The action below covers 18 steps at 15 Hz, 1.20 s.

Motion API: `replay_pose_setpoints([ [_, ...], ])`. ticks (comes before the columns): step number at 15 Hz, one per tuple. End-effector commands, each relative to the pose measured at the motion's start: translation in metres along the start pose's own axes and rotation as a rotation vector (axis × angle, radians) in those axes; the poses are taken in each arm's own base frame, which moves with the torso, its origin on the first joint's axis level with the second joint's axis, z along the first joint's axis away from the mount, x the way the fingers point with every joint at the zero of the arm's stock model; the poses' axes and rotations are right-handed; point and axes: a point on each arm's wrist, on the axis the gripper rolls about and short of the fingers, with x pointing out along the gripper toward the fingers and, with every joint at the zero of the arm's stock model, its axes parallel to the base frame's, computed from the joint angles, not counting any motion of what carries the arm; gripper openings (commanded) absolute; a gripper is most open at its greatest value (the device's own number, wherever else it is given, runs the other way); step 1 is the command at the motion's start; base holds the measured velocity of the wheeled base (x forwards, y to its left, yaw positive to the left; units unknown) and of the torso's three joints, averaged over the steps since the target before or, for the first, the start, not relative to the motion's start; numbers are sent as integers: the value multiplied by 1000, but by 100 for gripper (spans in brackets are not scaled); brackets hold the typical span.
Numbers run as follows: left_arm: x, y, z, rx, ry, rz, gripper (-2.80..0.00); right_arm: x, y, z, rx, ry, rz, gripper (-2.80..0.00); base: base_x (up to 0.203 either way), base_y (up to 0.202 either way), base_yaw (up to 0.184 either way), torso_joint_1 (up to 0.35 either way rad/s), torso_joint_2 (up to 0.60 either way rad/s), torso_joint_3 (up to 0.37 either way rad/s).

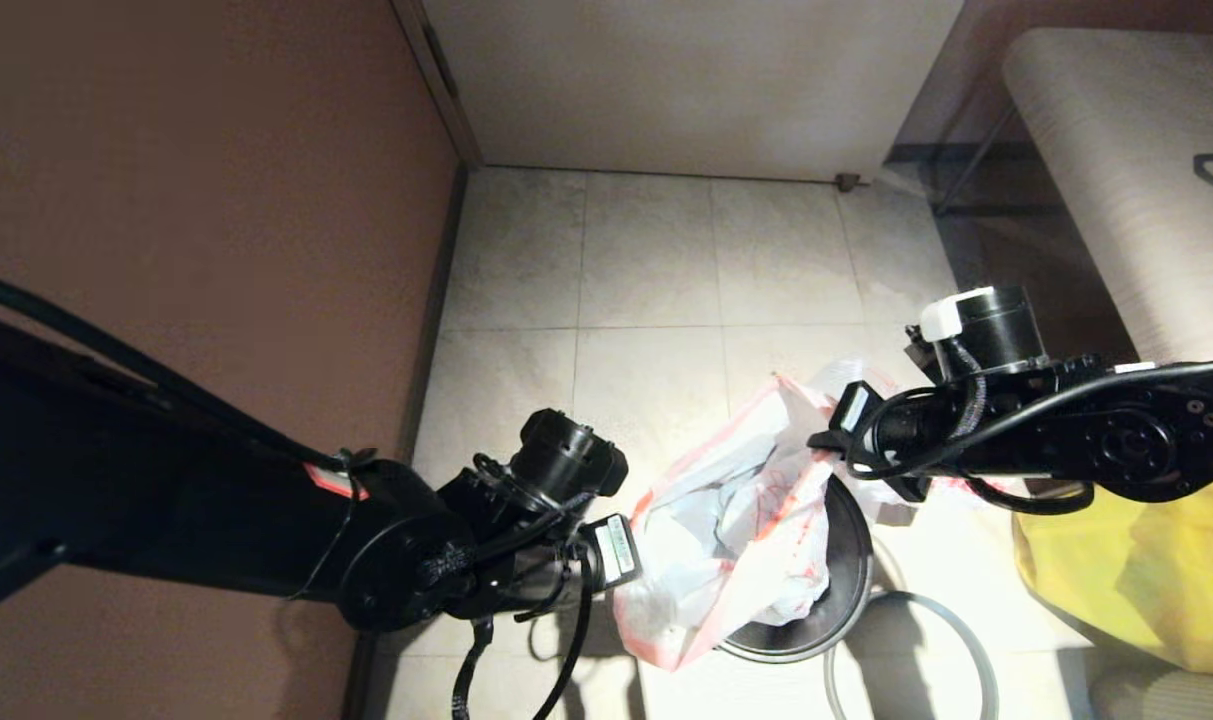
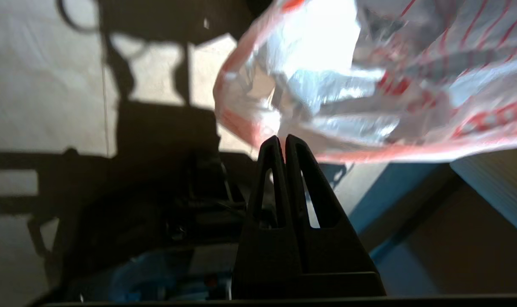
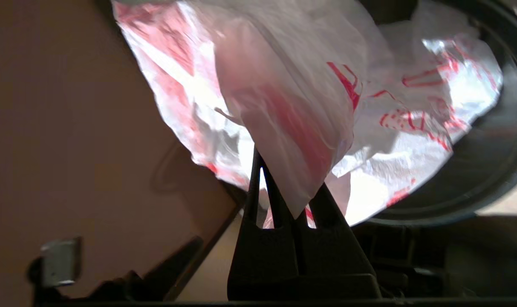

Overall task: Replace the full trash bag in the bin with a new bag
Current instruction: Put the new garbage bag on the trash can

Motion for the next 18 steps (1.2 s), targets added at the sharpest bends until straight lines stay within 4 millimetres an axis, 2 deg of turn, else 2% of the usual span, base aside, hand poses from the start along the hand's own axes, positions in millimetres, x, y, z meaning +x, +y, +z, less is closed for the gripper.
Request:
replay_pose_setpoints([
  [1,10,1,2,-18,49,26,-280,2,3,1,-1,-11,19,-280,0,0,0,0,0,0],
  [3,15,3,2,-31,100,5,-280,-1,8,7,-4,-39,48,-280,0,0,0,0,0,0],
  [6,13,6,13,-95,125,-43,-280,-4,14,11,-8,-54,71,-280,0,0,0,0,0,0],
  [7,15,7,14,-99,140,-56,0,-3,15,11,-12,-55,73,-280,0,0,0,0,0,0],
  [9,22,7,17,-111,143,-94,0,6,14,12,-17,-52,63,-280,0,0,0,0,0,0],
  [11,33,7,16,-125,151,-114,0,8,12,14,-20,-56,57,-280,0,0,0,0,0,0],
  [14,48,-2,13,-119,179,-209,0,7,12,14,-40,-58,57,-280,0,0,0,0,0,0],
  [16,62,-13,0,-93,210,-208,0,6,13,15,-40,-61,62,-280,0,0,0,0,0,0],
  [18,68,-6,-13,-81,258,-152,0,5,16,17,-42,-73,73,-280,0,0,0,0,0,0],
])
